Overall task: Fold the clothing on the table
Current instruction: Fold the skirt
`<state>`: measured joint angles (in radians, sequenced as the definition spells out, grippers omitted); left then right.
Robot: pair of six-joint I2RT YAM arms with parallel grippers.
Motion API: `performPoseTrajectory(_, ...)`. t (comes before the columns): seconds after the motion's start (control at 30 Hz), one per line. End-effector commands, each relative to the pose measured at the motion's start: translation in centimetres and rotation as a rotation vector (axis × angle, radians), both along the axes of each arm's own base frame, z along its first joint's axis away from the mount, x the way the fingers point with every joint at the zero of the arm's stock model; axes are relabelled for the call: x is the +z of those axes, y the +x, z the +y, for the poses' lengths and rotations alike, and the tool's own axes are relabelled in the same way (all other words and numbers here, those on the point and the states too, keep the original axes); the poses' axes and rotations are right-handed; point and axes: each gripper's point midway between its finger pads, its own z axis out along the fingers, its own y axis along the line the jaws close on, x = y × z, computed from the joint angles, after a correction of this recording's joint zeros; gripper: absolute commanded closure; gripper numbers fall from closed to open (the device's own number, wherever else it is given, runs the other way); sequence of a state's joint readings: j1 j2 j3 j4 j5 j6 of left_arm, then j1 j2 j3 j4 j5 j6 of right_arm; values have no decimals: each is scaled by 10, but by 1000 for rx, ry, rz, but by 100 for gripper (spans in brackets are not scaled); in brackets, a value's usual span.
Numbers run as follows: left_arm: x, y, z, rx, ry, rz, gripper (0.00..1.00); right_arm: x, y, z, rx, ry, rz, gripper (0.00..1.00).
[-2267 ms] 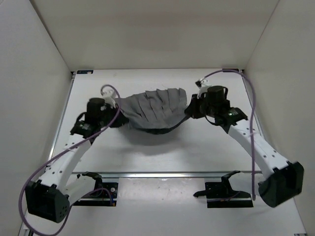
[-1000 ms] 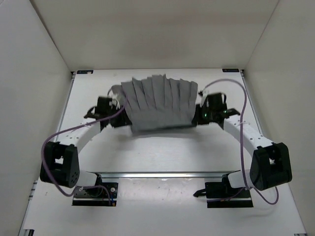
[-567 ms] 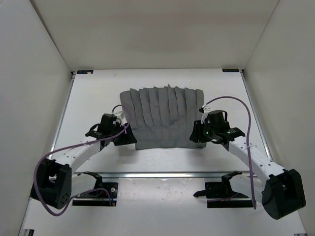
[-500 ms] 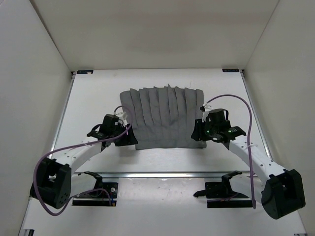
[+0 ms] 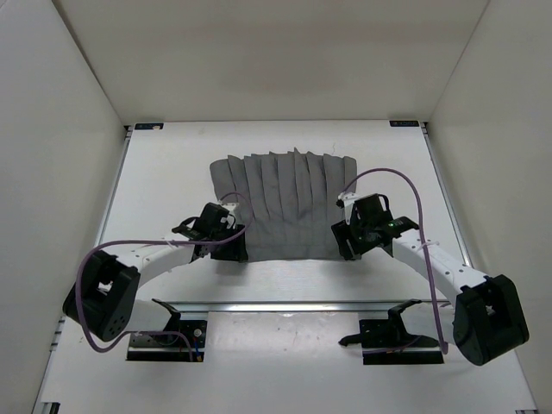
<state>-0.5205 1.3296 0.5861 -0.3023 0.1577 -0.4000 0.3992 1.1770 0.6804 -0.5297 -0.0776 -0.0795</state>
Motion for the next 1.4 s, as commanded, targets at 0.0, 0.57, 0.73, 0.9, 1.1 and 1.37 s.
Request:
performPoseTrajectory(0.0, 0, 9, -4, 11, 6, -21, 38, -1, 9, -1, 28, -23, -43, 35)
performPoseTrajectory(0.57, -7, 7, 0, 36, -29, 5, 100, -31, 9, -8, -57, 25, 67, 43)
performPoseTrajectory(0.73, -8, 5, 2, 32, -29, 9, 100, -40, 4, -6, -65, 28, 137, 62)
performPoseTrajectory(0.9, 4, 5, 8, 39, -35, -6, 100, -34, -2, -3, -61, -27, 165, 99)
performPoseTrajectory(1.1, 48, -4, 11, 29, -58, -53, 100, 9, -22, 6, -70, 10, 179, 100)
performPoseTrajectory(1.37, 104, -25, 13, 25, -134, -112, 100, 70, -55, 27, 29, 132, 171, 100)
